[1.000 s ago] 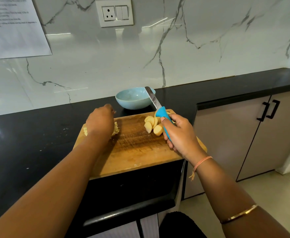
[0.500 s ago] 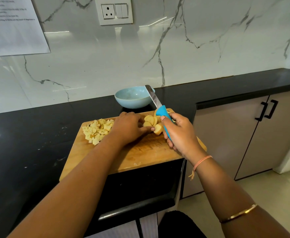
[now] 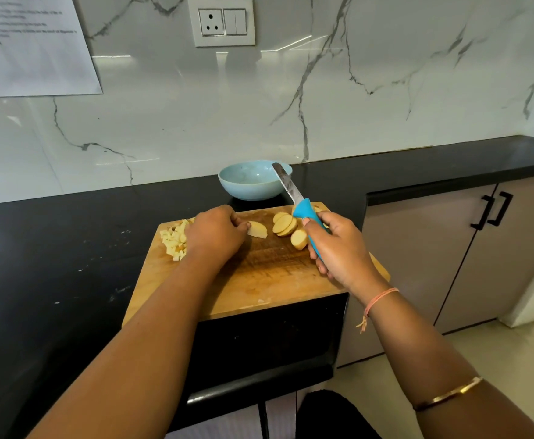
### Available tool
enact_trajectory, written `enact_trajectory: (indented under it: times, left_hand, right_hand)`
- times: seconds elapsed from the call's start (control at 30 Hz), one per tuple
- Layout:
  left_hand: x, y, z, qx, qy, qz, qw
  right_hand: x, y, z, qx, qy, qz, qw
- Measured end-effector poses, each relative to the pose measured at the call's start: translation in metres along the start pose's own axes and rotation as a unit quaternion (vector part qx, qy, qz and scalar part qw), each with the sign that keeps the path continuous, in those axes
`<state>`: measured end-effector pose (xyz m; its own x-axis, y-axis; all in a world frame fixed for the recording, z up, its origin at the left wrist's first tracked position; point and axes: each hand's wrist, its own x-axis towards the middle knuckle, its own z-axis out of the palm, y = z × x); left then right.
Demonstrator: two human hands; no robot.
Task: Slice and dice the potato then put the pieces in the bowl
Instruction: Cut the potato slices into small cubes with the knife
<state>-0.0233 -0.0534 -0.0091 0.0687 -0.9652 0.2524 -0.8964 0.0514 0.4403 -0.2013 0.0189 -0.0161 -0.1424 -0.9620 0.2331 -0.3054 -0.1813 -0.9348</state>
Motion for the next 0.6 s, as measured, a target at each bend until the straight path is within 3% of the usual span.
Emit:
enact_trajectory:
  times: [0.47,0.6]
  left_hand:
    - [-0.027,0.014,-0.021,0.068,0.049,0.033,0.996]
    - [-0.027,0.008,-0.022,0.053,-0.063,0.032,0.996]
  right_hand:
    - [-0.002,-0.015,0.001,-0.113,-0.041,0.028,0.992]
    - [-0.013,-0.023,0.003,-0.208,-0.082,0.024,0.974]
